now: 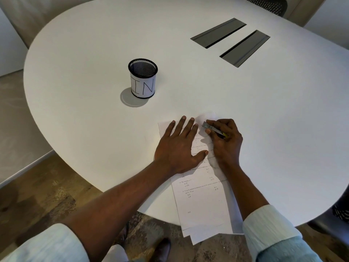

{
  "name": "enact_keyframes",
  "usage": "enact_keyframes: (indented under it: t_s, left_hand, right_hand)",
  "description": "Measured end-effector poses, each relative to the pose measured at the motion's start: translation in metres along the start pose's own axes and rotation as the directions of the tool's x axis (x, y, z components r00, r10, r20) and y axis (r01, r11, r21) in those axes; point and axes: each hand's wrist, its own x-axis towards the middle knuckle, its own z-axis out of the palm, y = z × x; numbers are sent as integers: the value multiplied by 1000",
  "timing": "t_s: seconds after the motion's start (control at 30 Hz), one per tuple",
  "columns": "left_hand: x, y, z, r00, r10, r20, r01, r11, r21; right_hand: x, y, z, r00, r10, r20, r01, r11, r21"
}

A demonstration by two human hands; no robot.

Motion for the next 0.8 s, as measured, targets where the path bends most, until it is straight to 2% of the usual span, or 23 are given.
enact_keyframes:
  t_s: [0.2,0.4,0.57,0.8]
  left_hand:
    - [0,0,-1,1000,-4,4,4,1000,1]
    - [0,0,-2,1000,-8,1,8,1000,3]
    - [-1,0,-2,1000,-2,-7,2,1000,-3]
    - [-2,1,-4,1000,-5,0,5,1000,0]
  right_hand:
    - [1,5,-2,999,37,-5,-36,998,57]
    - [3,11,-1,986,117,-121,-107,990,88]
    - [3,13,2,987,106,-120,-110,994,-25]
    - [3,11,5,980,151,-128,-162,984,-79]
